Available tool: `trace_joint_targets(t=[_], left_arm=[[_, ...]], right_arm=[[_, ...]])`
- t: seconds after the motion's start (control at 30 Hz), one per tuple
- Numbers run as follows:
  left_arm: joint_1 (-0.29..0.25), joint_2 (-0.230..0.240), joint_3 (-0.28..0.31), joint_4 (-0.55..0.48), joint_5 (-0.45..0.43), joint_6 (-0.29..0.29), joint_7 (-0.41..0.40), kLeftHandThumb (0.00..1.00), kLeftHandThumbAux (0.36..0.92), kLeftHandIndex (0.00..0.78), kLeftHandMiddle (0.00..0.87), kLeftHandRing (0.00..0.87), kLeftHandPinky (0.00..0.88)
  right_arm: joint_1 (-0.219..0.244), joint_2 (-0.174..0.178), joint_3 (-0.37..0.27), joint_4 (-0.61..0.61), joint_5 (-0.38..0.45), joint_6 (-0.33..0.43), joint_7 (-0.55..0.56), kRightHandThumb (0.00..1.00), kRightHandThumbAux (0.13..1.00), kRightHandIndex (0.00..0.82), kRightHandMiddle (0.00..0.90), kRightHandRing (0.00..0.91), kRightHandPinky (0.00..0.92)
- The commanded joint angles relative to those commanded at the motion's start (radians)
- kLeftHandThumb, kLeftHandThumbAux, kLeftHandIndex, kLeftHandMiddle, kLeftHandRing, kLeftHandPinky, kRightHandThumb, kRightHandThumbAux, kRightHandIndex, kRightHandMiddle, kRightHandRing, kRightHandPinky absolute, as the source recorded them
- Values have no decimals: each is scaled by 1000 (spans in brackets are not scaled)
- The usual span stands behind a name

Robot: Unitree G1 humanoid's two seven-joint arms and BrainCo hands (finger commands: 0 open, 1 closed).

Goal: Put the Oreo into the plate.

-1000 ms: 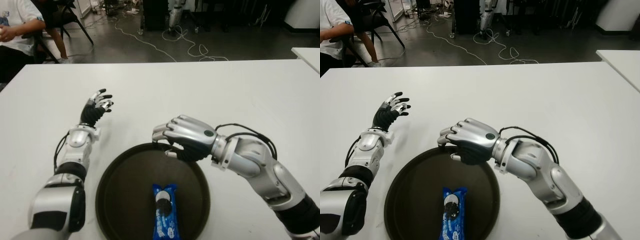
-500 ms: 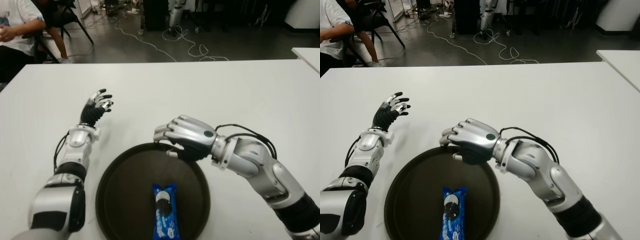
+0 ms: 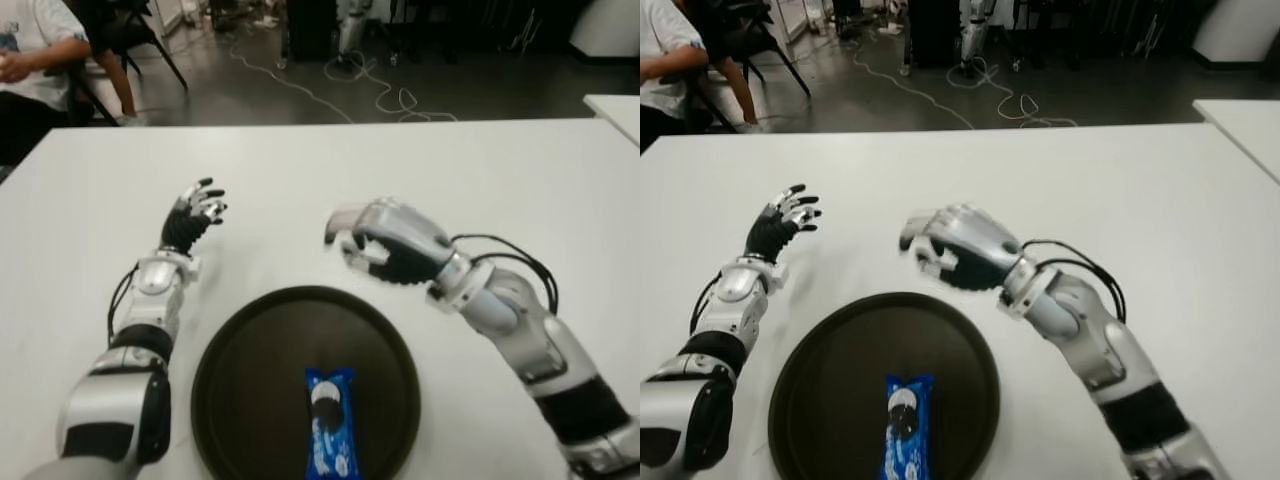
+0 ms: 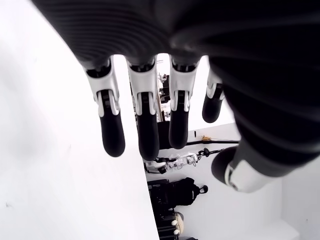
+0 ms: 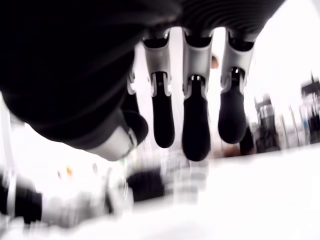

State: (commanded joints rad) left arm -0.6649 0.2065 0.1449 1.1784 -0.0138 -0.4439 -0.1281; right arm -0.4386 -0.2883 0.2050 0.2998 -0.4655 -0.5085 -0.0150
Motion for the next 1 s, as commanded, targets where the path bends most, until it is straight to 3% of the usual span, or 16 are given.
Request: trace_joint_targets(t=[0.03, 0.1, 0.13, 0.23, 0.4, 0.5, 0.63, 1.0], left_arm=[[0, 0, 0, 0, 0, 0, 0, 269, 635, 137, 232, 264, 314], [1, 0, 1, 0, -1, 0, -2, 267, 634, 137, 232, 264, 314], [1, -1, 1, 0, -2, -1, -2, 267, 633, 138, 231, 264, 315], [3, -2, 1, -1, -1, -3, -1, 267, 630, 142, 232, 266, 315], [5, -5, -1, -4, 1, -1, 5, 265, 628, 145, 234, 265, 308], [8, -5, 3, -2, -3, -8, 3, 267, 630, 144, 238, 268, 313], [11, -5, 5, -2, -7, -21, -6, 266, 623, 144, 239, 269, 313], [13, -4, 0, 1, -3, -22, -10, 255, 617, 132, 233, 262, 304]], right_arm=[[-32, 8, -11, 78, 28, -16, -5, 430, 773, 373, 475, 495, 508], [-81, 20, -22, 216, 56, -42, -18, 220, 802, 336, 433, 451, 467], [-101, 24, -25, 274, 62, -53, -25, 141, 807, 319, 402, 417, 424], [-169, 49, -41, 523, 80, -65, -58, 46, 800, 298, 348, 358, 348], [-210, 76, -91, 776, 120, -46, -97, 7, 778, 272, 291, 285, 257], [-203, 95, -151, 880, 163, 47, -137, 2, 765, 222, 244, 241, 224], [-229, 112, -181, 893, 198, 102, -140, 0, 765, 143, 168, 151, 114], [-268, 125, -182, 918, 224, 17, -124, 0, 874, 52, 70, 53, 47]])
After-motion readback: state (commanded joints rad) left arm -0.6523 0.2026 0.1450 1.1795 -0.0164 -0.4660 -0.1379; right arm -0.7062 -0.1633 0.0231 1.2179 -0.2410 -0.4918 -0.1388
